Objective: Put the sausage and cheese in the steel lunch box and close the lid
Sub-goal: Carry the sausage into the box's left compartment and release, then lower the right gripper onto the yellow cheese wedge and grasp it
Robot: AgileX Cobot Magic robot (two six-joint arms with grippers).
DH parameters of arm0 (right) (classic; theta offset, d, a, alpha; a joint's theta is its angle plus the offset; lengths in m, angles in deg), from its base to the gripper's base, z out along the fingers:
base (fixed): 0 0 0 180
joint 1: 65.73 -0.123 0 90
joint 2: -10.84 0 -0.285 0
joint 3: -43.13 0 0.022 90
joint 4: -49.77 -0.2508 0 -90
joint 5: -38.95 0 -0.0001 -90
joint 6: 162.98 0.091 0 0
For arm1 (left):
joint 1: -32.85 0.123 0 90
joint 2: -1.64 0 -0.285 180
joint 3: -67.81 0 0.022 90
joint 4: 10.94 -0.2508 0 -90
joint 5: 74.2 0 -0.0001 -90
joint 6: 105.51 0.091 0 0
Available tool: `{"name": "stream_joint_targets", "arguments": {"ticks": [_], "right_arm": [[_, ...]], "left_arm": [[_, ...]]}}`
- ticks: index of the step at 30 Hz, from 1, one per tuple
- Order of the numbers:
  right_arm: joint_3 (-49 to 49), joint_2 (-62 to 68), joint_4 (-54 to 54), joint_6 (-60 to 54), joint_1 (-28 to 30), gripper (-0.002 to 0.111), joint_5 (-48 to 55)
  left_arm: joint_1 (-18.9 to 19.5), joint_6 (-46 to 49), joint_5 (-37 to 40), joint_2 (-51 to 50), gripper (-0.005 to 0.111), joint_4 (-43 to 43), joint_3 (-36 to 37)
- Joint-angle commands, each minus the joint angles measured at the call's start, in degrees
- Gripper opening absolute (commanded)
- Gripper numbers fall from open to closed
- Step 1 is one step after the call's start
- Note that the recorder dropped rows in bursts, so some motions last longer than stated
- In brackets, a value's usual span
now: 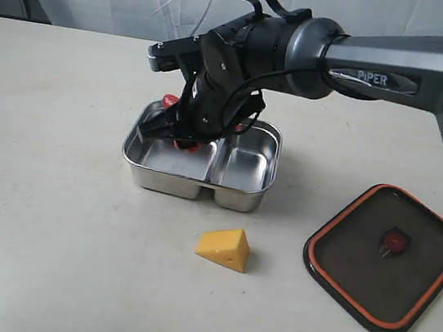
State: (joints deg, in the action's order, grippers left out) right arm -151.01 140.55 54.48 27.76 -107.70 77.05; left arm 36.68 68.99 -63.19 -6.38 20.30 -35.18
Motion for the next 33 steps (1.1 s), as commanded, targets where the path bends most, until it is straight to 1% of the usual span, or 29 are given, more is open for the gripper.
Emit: {"name": "stream_joint_targets", "arguments": {"ticks": [1, 4, 5, 8, 10, 11, 12, 13, 14, 16, 17, 18, 19, 21, 22, 23, 27, 30, 33], "right_arm": [[-0.6, -0.2, -0.1, -0.3, 0.3, 0.043, -0.1], [-0.6, -0.2, -0.1, -0.3, 0.3, 0.067, 1.2], [-0.6, -0.2, -0.1, -0.3, 0.2, 0.073, 2.1], [-0.6, -1.2, 0.2, -0.3, 0.2, 0.073, 5.9], [-0.6, -3.6, 1.3, -0.3, 0.2, 0.073, 13.3], [-0.6, -5.5, 1.5, -0.3, 0.2, 0.073, 19.2], [-0.6, -6.7, 1.6, -0.6, 0.2, 0.073, 22.0], [-0.6, -9.0, 1.6, -3.0, 0.2, 0.071, 26.0], [-0.6, -11.0, 1.6, -3.6, 0.2, 0.066, 28.1], [-0.4, -14.7, 1.6, -4.5, 0.2, 0.053, 30.5], [0.4, -16.5, 1.2, -5.2, 0.2, 0.051, 31.2], [2.3, -18.5, 0.4, -6.3, 0.2, 0.052, 31.7], [4.5, -19.8, 0.1, -6.5, 0.2, 0.057, 31.7], [11.5, -22.4, -0.6, -10.7, 0.2, 0.072, 28.5], [16.3, -23.6, -0.4, -11.9, 0.2, 0.079, 25.0], [19.4, -24.1, -0.1, -12.6, 0.2, 0.08, 21.9], [30.3, -24.1, -1.4, -14.1, 0.2, 0.08, 10.7], [35.1, -23.3, -1.4, -14.1, 0.2, 0.08, 3.9], [37.4, -22.0, -2.4, -14.1, 0.2, 0.08, -0.9]], "left_arm": [[-0.5, -0.6, -4.3, 0.2, 0.0, 5.8, 0.2], [-0.5, -0.5, -6.6, 0.2, 0.0, 5.8, 0.2], [-0.5, -0.5, -8.7, 0.2, 0.0, 5.8, 0.2], [-0.5, -0.5, -10.6, 0.2, 0.0, 5.8, 0.2], [-0.5, -0.5, -11.4, 0.2, 0.0, 5.8, 0.2], [-0.5, -0.5, -12.1, 0.2, 0.0, 5.8, 0.2], [-0.5, -0.5, -12.4, 0.2, 0.0, 5.8, 0.2], [-0.5, -0.5, -13.6, 0.2, 0.0, 5.8, 0.2], [-0.5, -0.5, -15.0, 0.2, 0.0, 5.6, 0.2], [-0.5, -0.5, -16.6, 0.2, 0.0, 4.5, 0.2], [-0.5, -0.5, -16.8, 0.2, 0.0, 3.7, 0.2], [-0.5, -0.5, -16.9, 0.2, 0.0, 2.8, 0.2], [-0.5, -0.5, -16.9, 0.2, 0.0, 2.4, 0.2], [-0.5, -0.5, -17.1, 0.2, 0.0, 2.1, 0.2], [-0.6, -0.5, -17.1, 0.2, 0.0, 2.2, 0.2], [-0.6, -0.5, -17.1, 0.2, 0.0, 2.2, 0.2], [-1.6, -0.5, -17.1, 0.2, 0.0, 2.2, 0.2], [-1.7, -0.5, -17.1, 0.2, 0.0, 2.2, 0.2], [-1.7, -0.5, -17.0, 0.2, 0.0, 2.2, 0.2]]}}
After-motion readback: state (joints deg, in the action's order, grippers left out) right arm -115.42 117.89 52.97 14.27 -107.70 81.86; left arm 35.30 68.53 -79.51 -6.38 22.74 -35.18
